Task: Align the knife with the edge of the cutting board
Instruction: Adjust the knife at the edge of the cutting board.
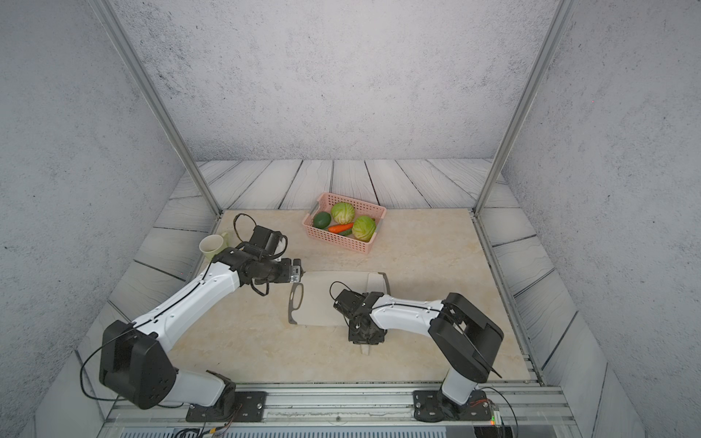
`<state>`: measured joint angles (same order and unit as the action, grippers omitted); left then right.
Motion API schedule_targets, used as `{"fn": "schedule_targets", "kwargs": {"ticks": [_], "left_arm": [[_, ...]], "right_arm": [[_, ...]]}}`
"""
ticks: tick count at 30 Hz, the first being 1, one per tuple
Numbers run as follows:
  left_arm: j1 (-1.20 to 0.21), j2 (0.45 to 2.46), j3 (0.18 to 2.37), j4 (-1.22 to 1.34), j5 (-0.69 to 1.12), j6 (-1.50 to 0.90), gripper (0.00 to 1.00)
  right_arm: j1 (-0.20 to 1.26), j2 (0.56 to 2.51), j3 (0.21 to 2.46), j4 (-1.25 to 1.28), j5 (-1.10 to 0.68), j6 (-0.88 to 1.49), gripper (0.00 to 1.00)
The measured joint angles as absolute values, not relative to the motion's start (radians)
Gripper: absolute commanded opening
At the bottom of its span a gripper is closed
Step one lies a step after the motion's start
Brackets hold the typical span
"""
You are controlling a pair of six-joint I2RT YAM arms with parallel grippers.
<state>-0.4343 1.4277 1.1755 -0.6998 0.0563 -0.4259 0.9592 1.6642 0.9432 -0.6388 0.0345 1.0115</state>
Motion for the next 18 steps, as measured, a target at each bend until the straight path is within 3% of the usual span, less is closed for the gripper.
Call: {"fn": "schedule_targets", "kwargs": {"ticks": [7,18], "left_arm": [[-0.434,1.428,1.176,-0.699,0.056,-0.426,0.98],[-0.434,1.428,1.176,-0.7,0.056,-0.426,0.98]], "right_arm": [[0.961,1.664,0.946,-0.645,0.042,1.012,0.0],[0.965,1.665,0.961,-0.707,0.073,0.988,0.0]]}}
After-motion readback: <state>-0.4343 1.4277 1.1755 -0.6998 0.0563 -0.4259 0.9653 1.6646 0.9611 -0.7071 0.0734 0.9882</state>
